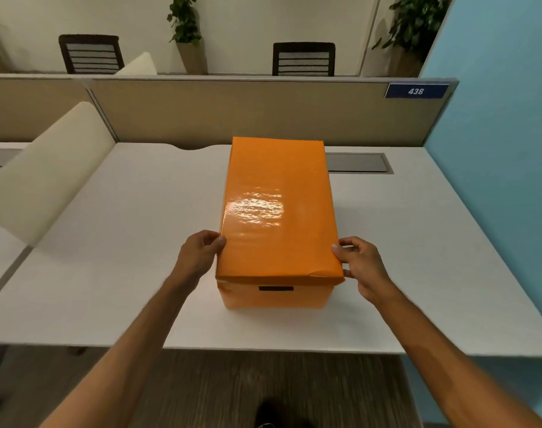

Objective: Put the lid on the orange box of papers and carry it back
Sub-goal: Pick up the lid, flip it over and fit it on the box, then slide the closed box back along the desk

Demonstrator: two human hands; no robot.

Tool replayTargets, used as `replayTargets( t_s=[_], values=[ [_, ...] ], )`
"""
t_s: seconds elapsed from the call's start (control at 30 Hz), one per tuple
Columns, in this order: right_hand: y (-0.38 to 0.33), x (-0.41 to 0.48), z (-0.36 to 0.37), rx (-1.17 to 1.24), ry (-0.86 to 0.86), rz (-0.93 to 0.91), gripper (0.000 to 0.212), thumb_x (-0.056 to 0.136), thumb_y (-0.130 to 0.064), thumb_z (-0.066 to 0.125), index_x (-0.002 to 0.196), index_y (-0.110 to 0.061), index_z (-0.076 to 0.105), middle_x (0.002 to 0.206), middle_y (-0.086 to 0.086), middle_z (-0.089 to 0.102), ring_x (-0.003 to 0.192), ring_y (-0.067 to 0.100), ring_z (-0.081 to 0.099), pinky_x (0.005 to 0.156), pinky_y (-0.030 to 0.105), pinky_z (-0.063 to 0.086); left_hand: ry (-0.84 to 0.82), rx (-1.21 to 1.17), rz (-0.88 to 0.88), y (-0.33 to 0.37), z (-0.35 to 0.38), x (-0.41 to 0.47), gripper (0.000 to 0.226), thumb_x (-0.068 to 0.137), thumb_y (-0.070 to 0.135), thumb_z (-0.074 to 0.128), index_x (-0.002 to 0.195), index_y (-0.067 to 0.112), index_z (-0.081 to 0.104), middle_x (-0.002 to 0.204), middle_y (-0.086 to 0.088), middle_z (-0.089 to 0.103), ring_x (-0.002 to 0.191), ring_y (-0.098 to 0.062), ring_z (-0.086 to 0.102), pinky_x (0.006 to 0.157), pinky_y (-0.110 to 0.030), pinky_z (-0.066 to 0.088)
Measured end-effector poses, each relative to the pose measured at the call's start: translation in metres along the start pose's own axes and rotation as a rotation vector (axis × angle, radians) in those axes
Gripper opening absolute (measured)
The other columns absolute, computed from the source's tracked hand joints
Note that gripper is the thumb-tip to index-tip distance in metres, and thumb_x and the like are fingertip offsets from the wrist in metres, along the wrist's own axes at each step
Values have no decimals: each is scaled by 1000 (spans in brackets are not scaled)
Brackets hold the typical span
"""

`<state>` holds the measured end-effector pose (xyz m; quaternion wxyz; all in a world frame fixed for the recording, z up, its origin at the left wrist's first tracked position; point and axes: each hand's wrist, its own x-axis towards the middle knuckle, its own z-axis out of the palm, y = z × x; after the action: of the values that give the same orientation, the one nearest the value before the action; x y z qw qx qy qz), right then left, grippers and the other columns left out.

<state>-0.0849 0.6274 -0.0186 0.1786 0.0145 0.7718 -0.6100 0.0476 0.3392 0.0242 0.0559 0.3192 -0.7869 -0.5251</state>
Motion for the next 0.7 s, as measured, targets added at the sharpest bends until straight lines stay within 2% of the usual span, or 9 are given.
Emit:
replayTargets(
  t_s=[0.23, 0.57, 0.7],
  values=[
    [9, 1, 8, -89, 20, 28, 31, 94, -29, 65, 121, -16, 60, 115, 5, 62, 102, 30, 63, 76, 43, 58, 15, -4, -35, -11, 3, 1, 37, 99, 27, 52, 124, 2, 62, 120, -16, 67, 109, -32, 63, 99, -54, 50],
    [14, 7, 11, -216, 39, 24, 39, 95, -34, 62, 128, -15, 59, 114, 3, 60, 99, 29, 63, 68, 36, 54, -17, -30, -66, -24, 9, 11, 35, 101, 26, 49, 122, 1, 61, 117, -16, 68, 107, -33, 64, 98, -54, 51],
    [16, 10, 12, -220, 42, 50, 38, 93, -34, 65, 125, -15, 61, 110, 3, 61, 93, 27, 63, 58, 29, 51, -36, -48, -67, -32, 9, 14, 38, 100, 27, 50, 126, 2, 61, 119, -15, 68, 108, -33, 64, 98, -54, 51]
  ],
)
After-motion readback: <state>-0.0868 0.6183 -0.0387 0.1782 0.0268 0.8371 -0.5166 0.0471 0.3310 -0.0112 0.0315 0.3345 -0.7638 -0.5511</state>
